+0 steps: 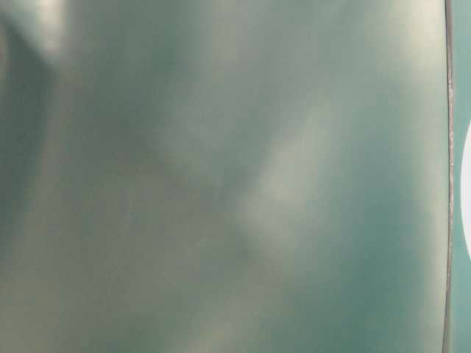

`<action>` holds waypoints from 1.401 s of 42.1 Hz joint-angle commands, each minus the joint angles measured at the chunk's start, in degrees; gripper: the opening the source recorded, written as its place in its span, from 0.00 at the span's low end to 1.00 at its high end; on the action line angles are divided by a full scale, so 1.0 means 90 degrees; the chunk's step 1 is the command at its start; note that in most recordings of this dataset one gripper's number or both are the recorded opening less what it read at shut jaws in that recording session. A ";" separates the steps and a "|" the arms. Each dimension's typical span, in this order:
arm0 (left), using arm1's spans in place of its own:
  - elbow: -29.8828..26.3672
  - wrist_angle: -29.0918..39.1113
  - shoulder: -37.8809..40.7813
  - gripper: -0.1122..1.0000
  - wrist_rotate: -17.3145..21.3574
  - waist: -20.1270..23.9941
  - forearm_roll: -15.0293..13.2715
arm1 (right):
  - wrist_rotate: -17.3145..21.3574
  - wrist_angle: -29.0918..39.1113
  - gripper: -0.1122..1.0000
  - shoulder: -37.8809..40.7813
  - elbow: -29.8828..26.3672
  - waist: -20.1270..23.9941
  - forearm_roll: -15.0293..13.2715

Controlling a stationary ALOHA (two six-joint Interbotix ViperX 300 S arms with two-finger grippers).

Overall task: Scoop the yellow hexagonal prism block from the bowl with a spoon using the right arm.
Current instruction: 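Close the right gripper on the pink spoon handle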

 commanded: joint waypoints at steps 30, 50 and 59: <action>-0.0107 0.0078 0.0049 0.17 0.0000 -0.0010 0.0020 | 0.0010 0.0000 0.32 -0.0068 -0.0088 0.0029 0.0020; -0.0098 0.0078 0.0049 0.17 0.0000 -0.0010 0.0020 | 0.0010 -0.0010 0.52 -0.0068 -0.0049 0.0020 0.0020; -0.0098 0.0078 0.0049 0.17 0.0000 -0.0010 0.0020 | 0.0010 0.0000 0.52 -0.0068 -0.0068 0.0029 0.0020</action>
